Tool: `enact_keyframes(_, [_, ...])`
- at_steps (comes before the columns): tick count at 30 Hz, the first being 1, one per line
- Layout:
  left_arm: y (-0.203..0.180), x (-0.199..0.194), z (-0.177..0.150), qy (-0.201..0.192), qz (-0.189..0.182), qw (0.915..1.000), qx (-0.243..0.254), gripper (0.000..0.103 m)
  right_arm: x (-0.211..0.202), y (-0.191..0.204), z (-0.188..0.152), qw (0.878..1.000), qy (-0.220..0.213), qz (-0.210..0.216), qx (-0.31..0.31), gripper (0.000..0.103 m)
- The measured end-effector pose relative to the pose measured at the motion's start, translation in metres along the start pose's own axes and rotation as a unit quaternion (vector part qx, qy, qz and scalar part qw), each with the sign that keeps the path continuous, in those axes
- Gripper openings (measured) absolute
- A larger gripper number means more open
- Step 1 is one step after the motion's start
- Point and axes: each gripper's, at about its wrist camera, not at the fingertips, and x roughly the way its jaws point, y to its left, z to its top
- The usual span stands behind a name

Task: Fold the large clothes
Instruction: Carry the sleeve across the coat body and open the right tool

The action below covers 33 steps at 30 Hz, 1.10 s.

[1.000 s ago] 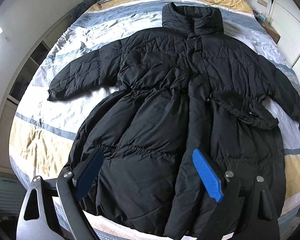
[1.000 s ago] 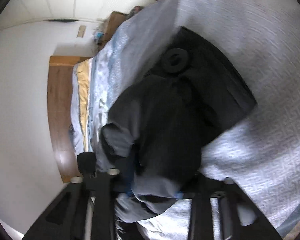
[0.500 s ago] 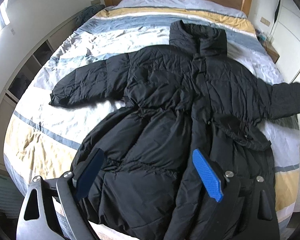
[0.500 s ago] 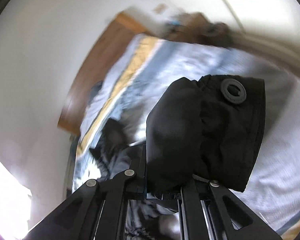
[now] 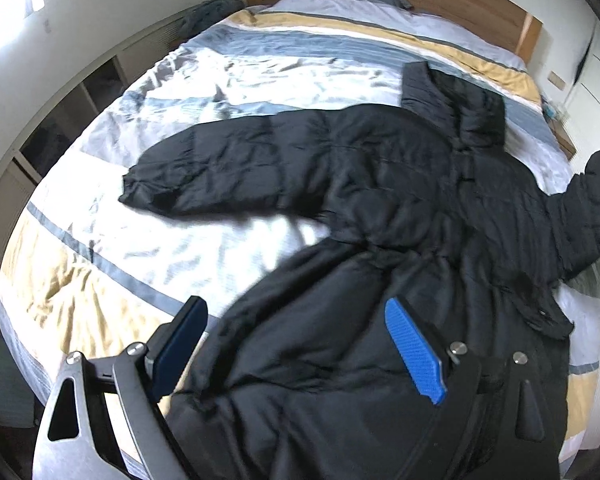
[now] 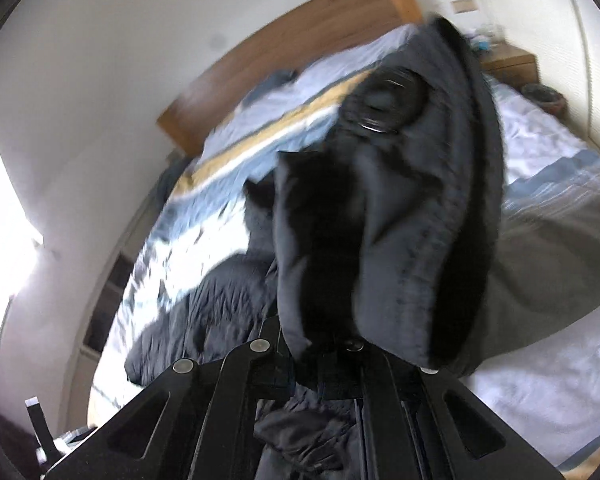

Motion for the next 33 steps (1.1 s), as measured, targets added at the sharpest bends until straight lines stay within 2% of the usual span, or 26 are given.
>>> enact_keyframes(7, [0.060,0.014,0.001,0.005,0.027,0.9993,-0.024,0.091,0.070,0.051,-0.060,0.996,0.080,0.001,-0.038,0.007])
enact_keyframes(11, [0.081,0.021,-0.004,0.011,0.038,0.9986,-0.035,0.091,0.104,0.062,-0.087,0.991,0.119,-0.016,-0.054,0.009])
enact_keyframes(16, [0.092,0.027,-0.010,0.018,0.045,0.9980,-0.041,0.091,0.133,0.062,-0.112,0.985,0.155,-0.035,-0.064,0.017])
enact_keyframes(18, [0.091,0.030,-0.012,0.021,0.046,0.9979,-0.041,0.091,0.141,0.063,-0.118,0.983,0.163,-0.041,-0.073,0.029])
enact_keyframes(20, [0.090,0.033,-0.012,0.024,0.046,0.9978,-0.042,0.091,0.142,0.070,-0.123,0.982,0.171,-0.032,-0.080,0.042])
enact_keyframes(21, [0.088,0.034,-0.012,0.026,0.046,0.9977,-0.042,0.091,0.143,0.074,-0.126,0.980,0.174,-0.029,-0.087,0.044])
enact_keyframes(24, [0.077,0.038,-0.012,0.028,0.043,0.9980,-0.038,0.091,0.139,0.081,-0.132,0.977,0.183,-0.018,-0.107,0.046])
enact_keyframes(26, [0.066,0.040,-0.009,0.027,0.035,0.9985,-0.032,0.091,0.126,0.084,-0.134,0.975,0.189,0.008,-0.114,0.047])
enact_keyframes(29, [0.040,0.045,-0.004,0.024,0.018,0.9994,-0.019,0.091,0.101,0.087,-0.128,0.974,0.177,0.028,-0.139,0.047])
enact_keyframes(32, [0.003,0.055,0.004,0.024,-0.009,0.9997,-0.004,0.091,0.079,0.070,-0.107,0.978,0.148,0.015,-0.149,0.048])
enact_keyframes(33, [-0.011,0.059,0.007,0.024,-0.018,0.9996,0.001,0.091,0.071,0.059,-0.095,0.979,0.132,-0.003,-0.152,0.048])
